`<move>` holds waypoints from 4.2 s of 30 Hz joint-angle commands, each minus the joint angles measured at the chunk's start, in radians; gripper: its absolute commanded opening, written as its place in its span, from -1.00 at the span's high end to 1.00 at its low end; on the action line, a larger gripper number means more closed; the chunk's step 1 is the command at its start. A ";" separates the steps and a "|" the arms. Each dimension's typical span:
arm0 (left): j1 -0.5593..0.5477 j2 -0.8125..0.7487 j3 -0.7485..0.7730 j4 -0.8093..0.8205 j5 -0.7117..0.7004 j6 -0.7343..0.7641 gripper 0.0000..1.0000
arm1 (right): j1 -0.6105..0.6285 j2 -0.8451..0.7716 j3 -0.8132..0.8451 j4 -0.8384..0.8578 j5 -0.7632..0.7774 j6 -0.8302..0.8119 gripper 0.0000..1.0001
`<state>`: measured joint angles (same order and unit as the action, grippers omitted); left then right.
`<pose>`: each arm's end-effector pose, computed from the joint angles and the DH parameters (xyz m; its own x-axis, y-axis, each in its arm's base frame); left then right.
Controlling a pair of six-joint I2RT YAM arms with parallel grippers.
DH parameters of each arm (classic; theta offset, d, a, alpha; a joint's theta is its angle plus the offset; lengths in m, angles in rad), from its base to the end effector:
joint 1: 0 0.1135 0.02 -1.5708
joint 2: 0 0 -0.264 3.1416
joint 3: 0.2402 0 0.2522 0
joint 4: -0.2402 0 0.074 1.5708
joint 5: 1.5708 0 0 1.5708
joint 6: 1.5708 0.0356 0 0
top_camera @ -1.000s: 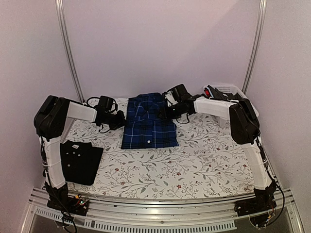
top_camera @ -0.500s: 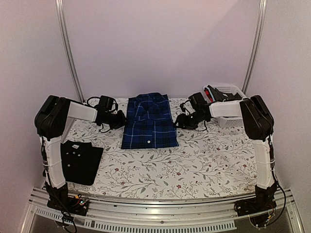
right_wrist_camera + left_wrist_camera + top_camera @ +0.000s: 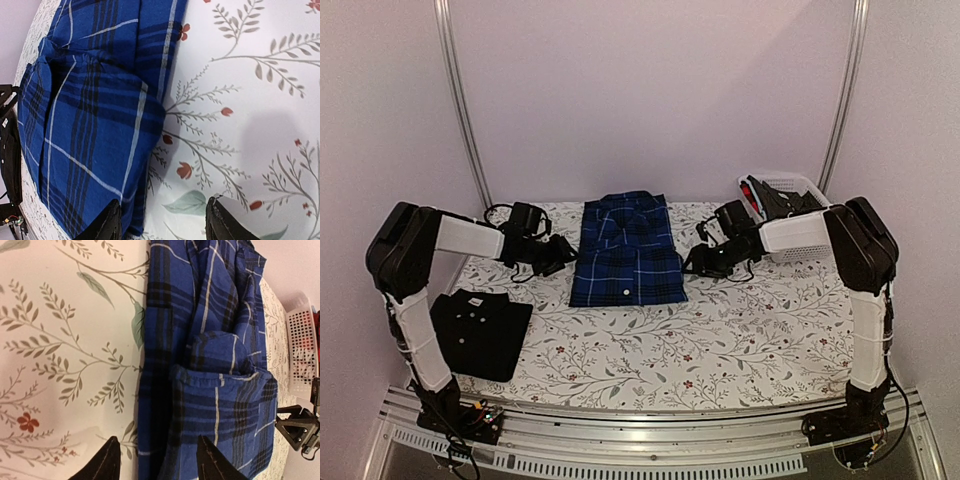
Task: Fold and stack the long sleeve shirts
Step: Smooth out the 2/3-rectangle-folded shirt at the center of the board, then pick up the 2/3-rectangle-folded shirt from the center of the board, then fold the 2/3-rectangle-folded shirt at the center of the board.
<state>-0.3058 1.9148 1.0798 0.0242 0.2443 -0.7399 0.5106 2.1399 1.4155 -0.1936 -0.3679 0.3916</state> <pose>0.3719 -0.1264 0.1420 -0.8146 -0.4289 -0.3906 -0.1329 0.7934 -0.5940 0.3869 0.2314 0.1333 -0.8874 -0.0889 -0.4524 -0.3331 0.8019 0.4959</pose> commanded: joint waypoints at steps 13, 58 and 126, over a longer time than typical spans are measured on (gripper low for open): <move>-0.085 -0.219 -0.316 0.019 0.015 -0.060 0.25 | 0.156 -0.231 -0.117 0.041 0.092 0.001 0.39; -0.204 -0.216 -0.330 -0.017 -0.128 0.021 0.36 | 0.192 -0.219 -0.357 0.079 0.165 0.012 0.29; -0.045 0.284 0.428 -0.198 0.164 0.088 1.00 | 0.076 0.281 0.419 -0.092 0.183 0.012 1.00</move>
<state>-0.3363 2.1231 1.4170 -0.2211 0.3466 -0.6655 0.5999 2.3310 1.7992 -0.2981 -0.1238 0.4244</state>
